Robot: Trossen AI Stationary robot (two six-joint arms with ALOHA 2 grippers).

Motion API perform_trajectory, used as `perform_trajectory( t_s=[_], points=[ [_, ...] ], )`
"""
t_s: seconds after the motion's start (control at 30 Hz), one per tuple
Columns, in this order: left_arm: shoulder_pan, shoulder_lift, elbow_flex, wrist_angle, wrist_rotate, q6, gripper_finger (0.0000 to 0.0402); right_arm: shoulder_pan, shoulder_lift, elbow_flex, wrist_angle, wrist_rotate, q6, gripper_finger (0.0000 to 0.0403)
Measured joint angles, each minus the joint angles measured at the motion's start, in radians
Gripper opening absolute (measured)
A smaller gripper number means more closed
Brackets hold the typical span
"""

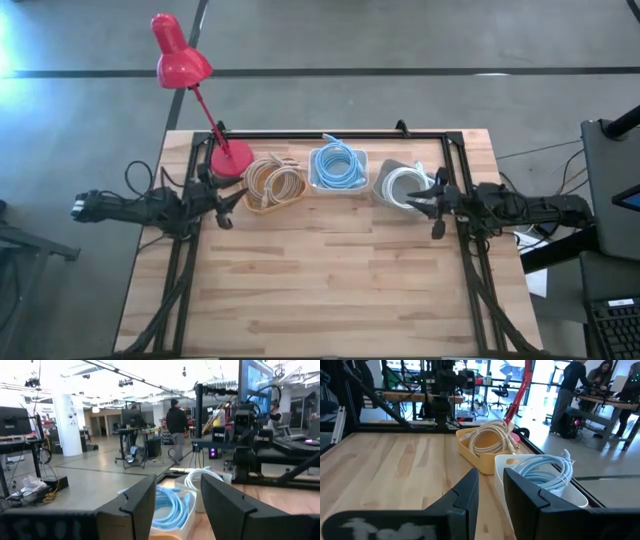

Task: Pick & Place USB Port
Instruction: Return to Home Position

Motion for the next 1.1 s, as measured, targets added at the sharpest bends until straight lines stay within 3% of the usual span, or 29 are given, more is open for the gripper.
perform_trajectory(
  t_s=[0.2,0.37,0.67,0.77,1.1],
  points=[
    [0.0,-0.066,-0.089,0.089,0.067,0.001,0.0177,0.0,-0.072,-0.054,-0.002,0.0,0.016,0.0084],
    [0.0,-0.093,-0.092,0.069,0.103,0.014,0.0177,0.0,-0.118,-0.094,0.0,0.0,0.026,0.0084],
    [0.0,-0.095,-0.093,-0.084,0.121,-0.027,0.0177,0.0,-0.119,-0.159,0.008,0.001,0.022,0.0084],
    [0.0,-0.091,-0.093,-0.093,0.123,-0.093,0.0177,0.0,-0.109,-0.159,0.006,0.006,0.018,0.0084],
    [0.0,-0.088,-0.094,-0.152,0.122,-0.11,0.0177,0.0,-0.105,-0.161,0.009,0.012,0.004,0.0084]
  ],
)
